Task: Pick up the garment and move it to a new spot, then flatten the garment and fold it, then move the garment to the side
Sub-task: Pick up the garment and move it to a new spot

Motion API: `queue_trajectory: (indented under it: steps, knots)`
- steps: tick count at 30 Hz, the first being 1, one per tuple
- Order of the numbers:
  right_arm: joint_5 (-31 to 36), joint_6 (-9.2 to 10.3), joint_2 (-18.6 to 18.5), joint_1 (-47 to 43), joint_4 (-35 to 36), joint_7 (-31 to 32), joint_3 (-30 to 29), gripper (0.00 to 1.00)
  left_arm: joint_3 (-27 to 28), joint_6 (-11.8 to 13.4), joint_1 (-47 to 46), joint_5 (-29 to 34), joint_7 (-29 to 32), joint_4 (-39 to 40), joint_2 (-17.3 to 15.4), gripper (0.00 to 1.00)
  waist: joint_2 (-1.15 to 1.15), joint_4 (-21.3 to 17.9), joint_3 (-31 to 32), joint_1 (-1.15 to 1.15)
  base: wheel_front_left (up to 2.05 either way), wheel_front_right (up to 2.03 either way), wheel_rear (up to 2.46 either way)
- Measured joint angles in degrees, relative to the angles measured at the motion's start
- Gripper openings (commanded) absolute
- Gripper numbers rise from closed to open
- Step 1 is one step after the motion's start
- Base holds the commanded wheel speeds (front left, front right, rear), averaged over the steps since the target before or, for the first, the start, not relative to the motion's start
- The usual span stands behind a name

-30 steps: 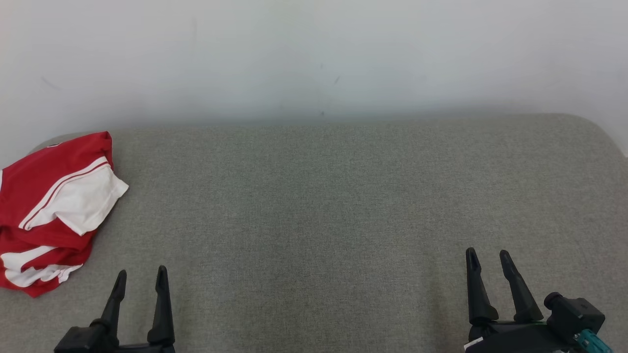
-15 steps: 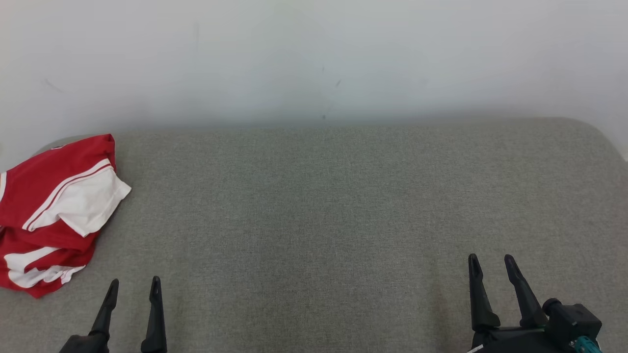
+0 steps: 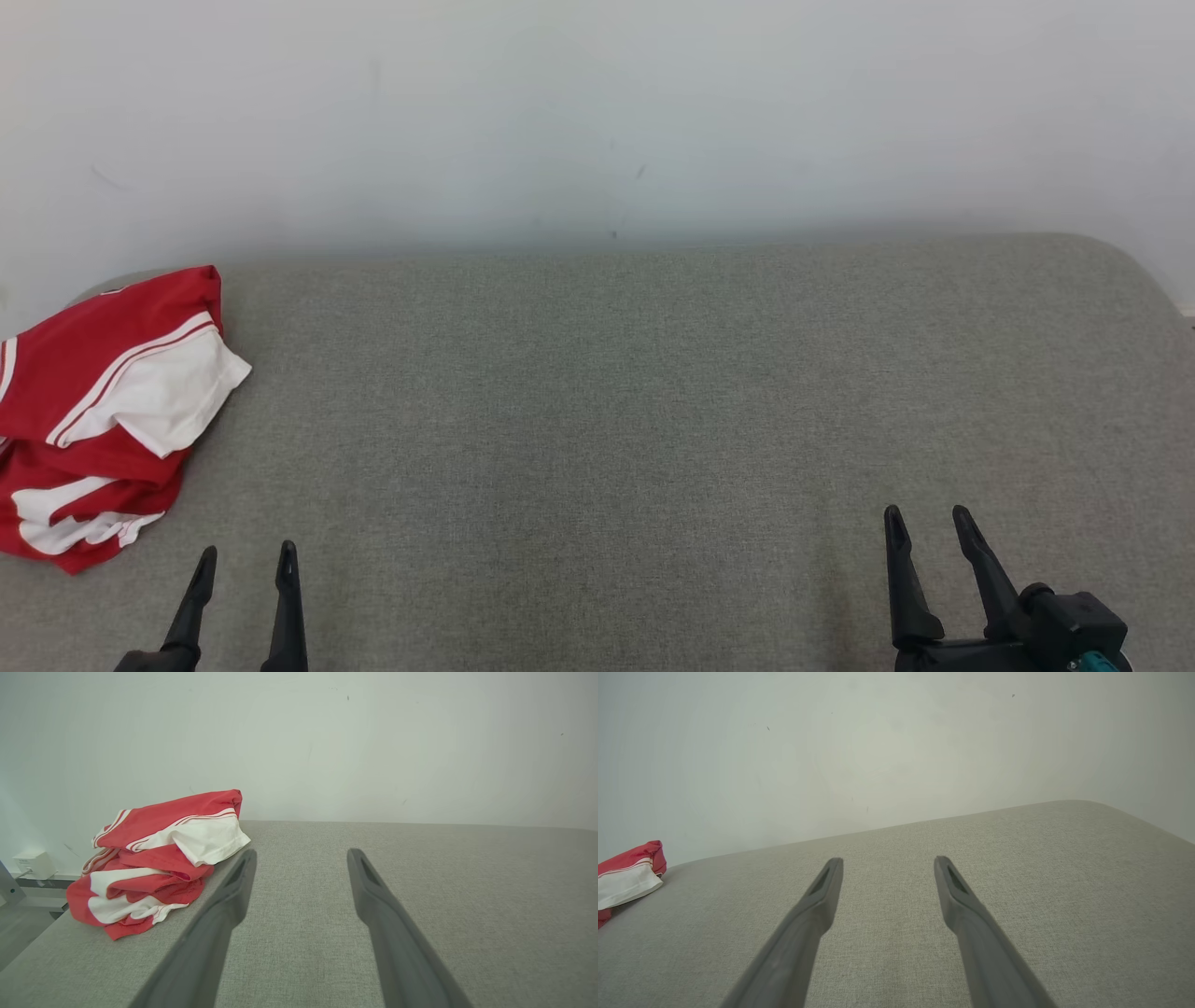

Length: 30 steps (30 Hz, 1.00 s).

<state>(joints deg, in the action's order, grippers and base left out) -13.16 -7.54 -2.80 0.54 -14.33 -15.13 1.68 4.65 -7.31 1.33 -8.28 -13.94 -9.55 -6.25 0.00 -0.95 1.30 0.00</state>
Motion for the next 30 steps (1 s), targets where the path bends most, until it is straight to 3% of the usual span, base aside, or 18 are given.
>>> queue_trajectory:
  steps: [13,30]
  knots:
    - [-0.45,0.00,-0.01,-0.66,-0.65,0.00,0.34,1.00,-0.59,0.38,0.35,-0.91,0.91,-0.25,-0.29,1.00,0.00,2.48,0.00,0.00,0.00,0.00,0.00]
    - [-1.01,0.00,-0.01,-1.24,-0.99,-0.01,1.24,1.00,-0.67,2.30,0.69,-1.30,1.49,-0.13,-1.44,1.00,0.00,14.58,-0.65,0.01,0.00,0.00,0.00]
